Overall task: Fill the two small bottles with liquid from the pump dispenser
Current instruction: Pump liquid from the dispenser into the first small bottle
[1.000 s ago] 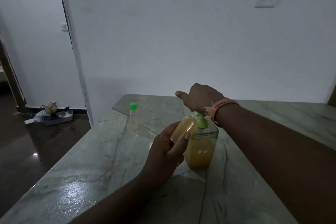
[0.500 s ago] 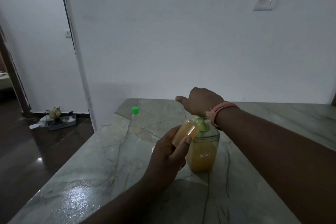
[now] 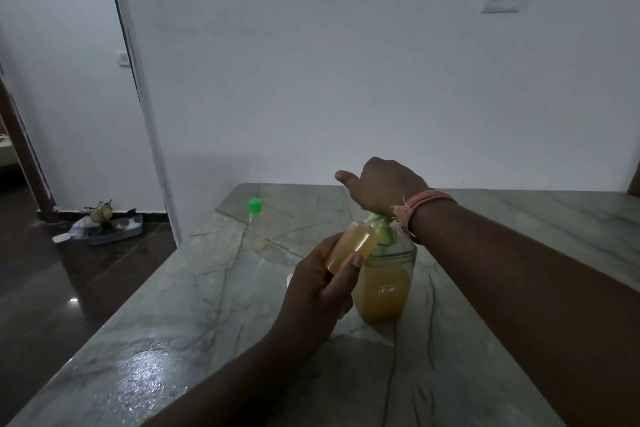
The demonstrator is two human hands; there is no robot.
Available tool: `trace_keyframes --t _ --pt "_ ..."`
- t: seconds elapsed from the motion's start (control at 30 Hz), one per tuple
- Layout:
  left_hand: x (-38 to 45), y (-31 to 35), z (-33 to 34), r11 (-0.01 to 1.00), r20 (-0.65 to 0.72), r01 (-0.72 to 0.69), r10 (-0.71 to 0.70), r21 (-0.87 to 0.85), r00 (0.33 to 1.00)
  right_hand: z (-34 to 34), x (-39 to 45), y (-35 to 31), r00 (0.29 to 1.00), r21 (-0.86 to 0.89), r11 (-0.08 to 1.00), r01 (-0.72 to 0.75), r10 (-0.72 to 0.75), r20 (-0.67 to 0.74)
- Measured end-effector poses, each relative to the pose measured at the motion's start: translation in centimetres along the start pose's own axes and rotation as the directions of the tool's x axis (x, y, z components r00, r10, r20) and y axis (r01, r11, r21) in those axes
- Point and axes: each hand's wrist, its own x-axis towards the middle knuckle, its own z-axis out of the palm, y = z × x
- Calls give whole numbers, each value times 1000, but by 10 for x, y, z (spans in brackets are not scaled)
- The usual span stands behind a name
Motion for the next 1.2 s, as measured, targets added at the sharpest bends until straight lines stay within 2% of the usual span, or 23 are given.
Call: trace_keyframes --t 0.13,0.4,0.53,0.8,0.93,1.07,1.2 --pt "2 -2 0 1000 -14 -3 3 14 1000 6 1 3 999 43 999 -31 30 18" --pt "1 1 1 1000 -3 -5 5 5 1000 0 -1 -1 999 -25 1000 -6 7 42" --pt "3 -2 2 1000 -4 -10 10 6 1000 2 -2 1 1000 26 1000 -11 12 -5" --pt "0 0 0 1000 -5 -10 10 18 1000 -3 -9 -5 999 -53 998 -27 29 30" --pt "0 0 1 1000 -14 -3 3 6 1000 -2 -4 -4 999 -34 999 -4 5 40" --pt "2 -2 2 1000 -15 -18 18 12 1000 5 -1 1 999 45 998 -44 43 28" --pt "0 0 1 1000 -20 -25 26 6 999 3 -4 0 998 37 998 -56 55 39"
